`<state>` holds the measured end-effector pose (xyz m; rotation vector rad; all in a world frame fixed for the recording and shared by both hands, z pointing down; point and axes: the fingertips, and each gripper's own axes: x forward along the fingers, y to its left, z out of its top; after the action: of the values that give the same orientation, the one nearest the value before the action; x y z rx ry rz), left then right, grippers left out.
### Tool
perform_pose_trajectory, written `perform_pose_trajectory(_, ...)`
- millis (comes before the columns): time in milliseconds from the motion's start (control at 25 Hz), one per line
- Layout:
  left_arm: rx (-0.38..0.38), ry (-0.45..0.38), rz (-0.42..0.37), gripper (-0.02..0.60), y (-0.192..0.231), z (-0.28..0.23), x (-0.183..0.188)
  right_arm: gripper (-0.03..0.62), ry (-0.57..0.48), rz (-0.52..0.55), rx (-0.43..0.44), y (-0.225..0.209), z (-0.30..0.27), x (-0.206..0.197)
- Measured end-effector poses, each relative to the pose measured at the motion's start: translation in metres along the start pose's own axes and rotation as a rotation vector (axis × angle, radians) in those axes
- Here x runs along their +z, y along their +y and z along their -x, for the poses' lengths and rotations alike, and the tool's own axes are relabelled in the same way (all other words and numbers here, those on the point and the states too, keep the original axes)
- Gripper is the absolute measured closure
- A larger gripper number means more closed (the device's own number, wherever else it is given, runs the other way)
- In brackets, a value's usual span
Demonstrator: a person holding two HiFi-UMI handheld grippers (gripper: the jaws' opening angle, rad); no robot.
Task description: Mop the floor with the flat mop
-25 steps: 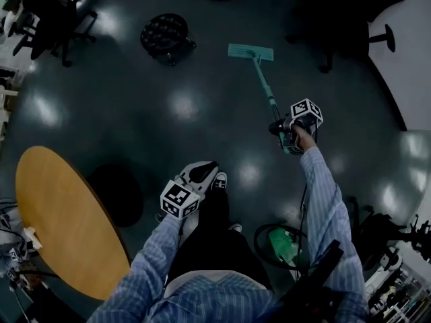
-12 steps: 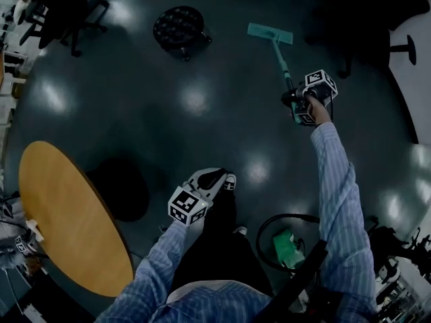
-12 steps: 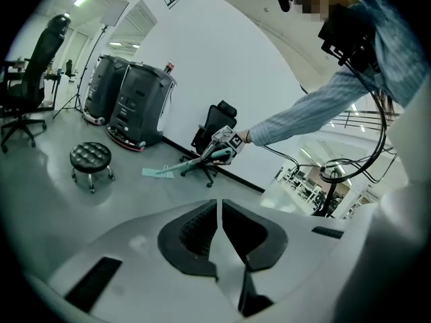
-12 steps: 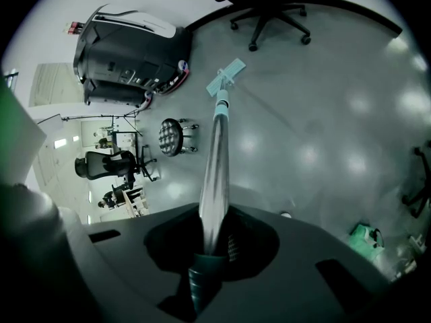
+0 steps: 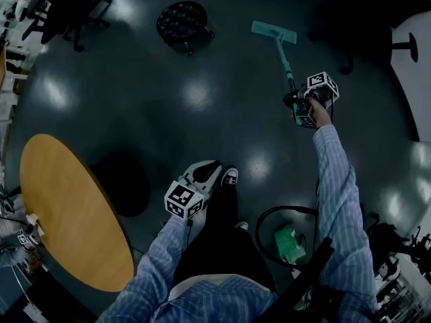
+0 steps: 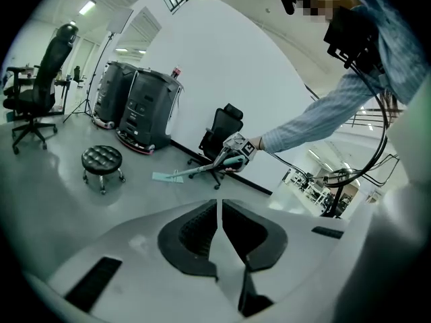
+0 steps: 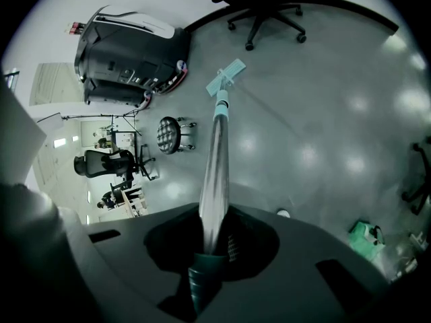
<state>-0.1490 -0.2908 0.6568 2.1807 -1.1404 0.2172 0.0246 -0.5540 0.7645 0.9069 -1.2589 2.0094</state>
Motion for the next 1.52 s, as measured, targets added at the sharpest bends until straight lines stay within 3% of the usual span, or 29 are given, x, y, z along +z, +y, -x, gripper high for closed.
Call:
perform_pose_trajectory(400, -0.044, -0.021, -0.034, 0.555, -0.049, 0.013, 0.003, 0.539, 0.031, -0.011, -0.006, -0.063, 0.027, -0.099)
perform_pose_trajectory(920, -0.125, 0.006, -0.091, 0.555, -0.141, 0.049, -0.031, 0.539, 0.065, -0.079, 0.047, -0.178, 0.046, -0.275)
perform_pose_trajectory(1080, -0.138, -0.002, -0.117, 0.555, -0.166, 0.066, -0.040, 0.540, 0.076, -0.075, 0.027, -0.216, 0.050, -0.341)
perform_pose_trajectory(1520, -0.166, -0.004, -0.182, 0.555, -0.241, 0.116, -0.081, 0.540, 0.099, -0.107, 0.046, -0.282, 0.065, -0.483)
